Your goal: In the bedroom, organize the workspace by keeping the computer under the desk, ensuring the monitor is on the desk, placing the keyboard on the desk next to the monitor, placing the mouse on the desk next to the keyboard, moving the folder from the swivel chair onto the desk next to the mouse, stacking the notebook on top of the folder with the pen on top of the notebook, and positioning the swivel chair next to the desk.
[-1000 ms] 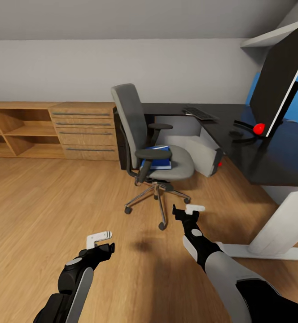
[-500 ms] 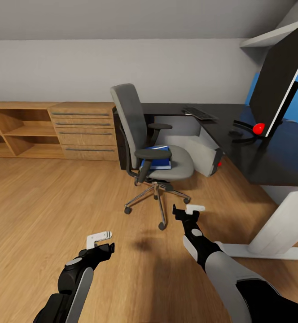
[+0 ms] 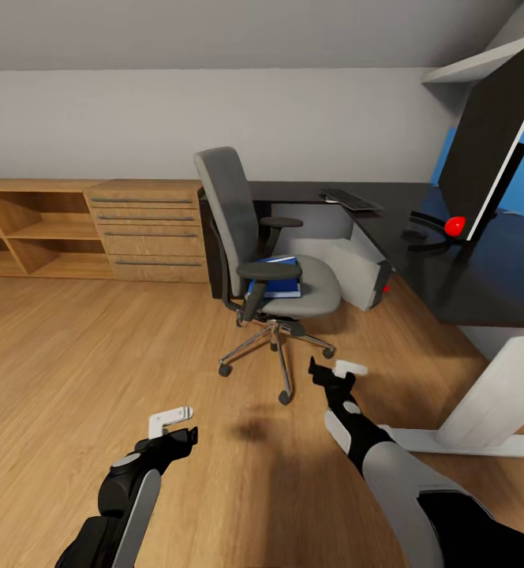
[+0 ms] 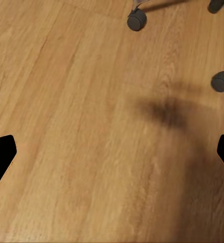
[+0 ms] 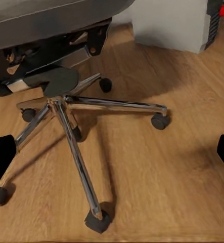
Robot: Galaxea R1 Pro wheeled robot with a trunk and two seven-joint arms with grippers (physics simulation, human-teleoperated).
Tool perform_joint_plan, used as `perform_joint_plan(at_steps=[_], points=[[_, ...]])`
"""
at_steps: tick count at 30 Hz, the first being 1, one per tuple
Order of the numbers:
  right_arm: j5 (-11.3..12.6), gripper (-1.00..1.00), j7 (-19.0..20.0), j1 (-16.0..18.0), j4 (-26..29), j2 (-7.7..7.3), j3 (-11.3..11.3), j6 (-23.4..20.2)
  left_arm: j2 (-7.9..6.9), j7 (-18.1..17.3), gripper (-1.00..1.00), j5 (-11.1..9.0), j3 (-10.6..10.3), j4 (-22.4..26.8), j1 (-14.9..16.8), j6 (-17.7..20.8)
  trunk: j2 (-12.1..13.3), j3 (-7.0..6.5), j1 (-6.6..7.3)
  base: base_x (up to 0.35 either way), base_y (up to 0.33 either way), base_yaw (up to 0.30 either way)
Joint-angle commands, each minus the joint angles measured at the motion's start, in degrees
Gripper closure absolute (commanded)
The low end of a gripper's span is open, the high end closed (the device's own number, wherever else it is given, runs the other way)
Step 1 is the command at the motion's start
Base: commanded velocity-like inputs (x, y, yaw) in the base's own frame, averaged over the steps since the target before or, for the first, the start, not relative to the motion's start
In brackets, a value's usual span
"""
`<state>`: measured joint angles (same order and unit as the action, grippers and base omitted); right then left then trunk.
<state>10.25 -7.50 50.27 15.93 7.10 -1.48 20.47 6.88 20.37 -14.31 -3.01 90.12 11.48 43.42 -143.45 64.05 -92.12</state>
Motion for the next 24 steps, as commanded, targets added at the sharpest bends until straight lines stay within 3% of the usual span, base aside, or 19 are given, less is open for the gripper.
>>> perform_joint_plan(at_steps=[1, 3, 5, 7, 8, 11, 12, 13, 14, 16, 19, 24], points=[[1.5, -1.0, 0.5, 0.1, 0.1, 0.03, -0.3, -0.4, -0.01, 0.5, -1.0, -0.6, 0.4, 0.1, 0.0, 0.2, 0.0, 0.05, 0.01, 0.0, 0.0, 0.0], [6.2, -1.0, 2.5, 0.2, 2.5, -0.08, -0.8, -4.9, -0.02, 0.4, -1.0, -0.6, 1.7, 0.1, 0.0, 0.2, 0.0, 0.05, 0.01, 0.0, 0.0, 0.0], [8.8, -1.0, 3.3, 0.2, 4.7, -0.25, -1.0, -8.0, -0.04, 0.4, -1.0, -0.6, 2.1, 0.2, 0.0, 0.1, 0.0, 0.05, 0.01, 0.0, 0.0, 0.0], [13.2, -1.0, 4.1, 0.2, 8.4, -0.94, -1.3, -12.7, -0.26, 0.4, -1.0, -0.6, 2.6, 0.2, 0.0, 0.1, 0.0, 0.05, 0.01, 0.0, 0.0, 0.0], [16.8, -1.0, 4.4, 0.3, 10.6, -1.76, -1.7, -15.4, -0.59, 0.4, -1.0, -0.6, 2.7, 0.3, 0.0, 0.1, 0.0, 0.05, 0.01, 0.005, 0.0, 0.0], [22.7, -1.0, 4.8, 0.3, 13.4, -3.25, -2.3, -18.2, -1.1, 0.5, -1.0, -0.6, 2.9, 0.3, 0.0, 0.1, 0.0, 0.05, 0.01, 0.032, 0.0, 0.0], [26.8, -1.0, 5.3, 0.3, 14.8, -4.38, -2.6, -19.5, -1.41, 0.5, -1.0, -0.6, 2.9, 0.3, 0.0, 0.2, 0.0, 0.05, 0.01, 0.079, 0.0, 0.0], [28.7, -1.0, 5.6, 0.2, 15.3, -4.94, -2.6, -20.0, -1.52, 0.5, -1.0, -0.6, 2.9, 0.3, 0.0, 0.2, 0.0, 0.05, 0.01, 0.092, 0.0, 0.0], [32.4, -1.0, 6.6, 0.2, 15.9, -5.96, -2.7, -20.6, -1.68, 0.5, -1.0, -0.6, 3.0, 0.3, 0.0, 0.2, 0.0, 0.05, 0.01, 0.113, 0.0, 0.0], [36.0, -1.0, 8.4, 0.1, 16.5, -6.81, -2.8, -21.0, -1.81, 0.5, -1.0, -0.6, 3.0, 0.2, 0.0, 0.2, 0.0, 0.05, 0.01, 0.127, 0.0, 0.0], [38.5, -1.0, 11.8, 0.0, 16.9, -7.51, -2.7, -21.2, -1.92, 0.5, -1.0, -0.6, 2.9, 0.1, 0.0, 0.2, 0.0, 0.05, 0.01, 0.177, 0.0, 0.0], [38.9, -1.0, 17.4, -0.3, 17.0, -7.73, -2.7, -19.0, -1.87, 0.5, -1.0, -0.7, 2.9, 0.0, 0.0, 0.1, 0.0, 0.05, 0.01, 0.211, 0.0, 0.0]])
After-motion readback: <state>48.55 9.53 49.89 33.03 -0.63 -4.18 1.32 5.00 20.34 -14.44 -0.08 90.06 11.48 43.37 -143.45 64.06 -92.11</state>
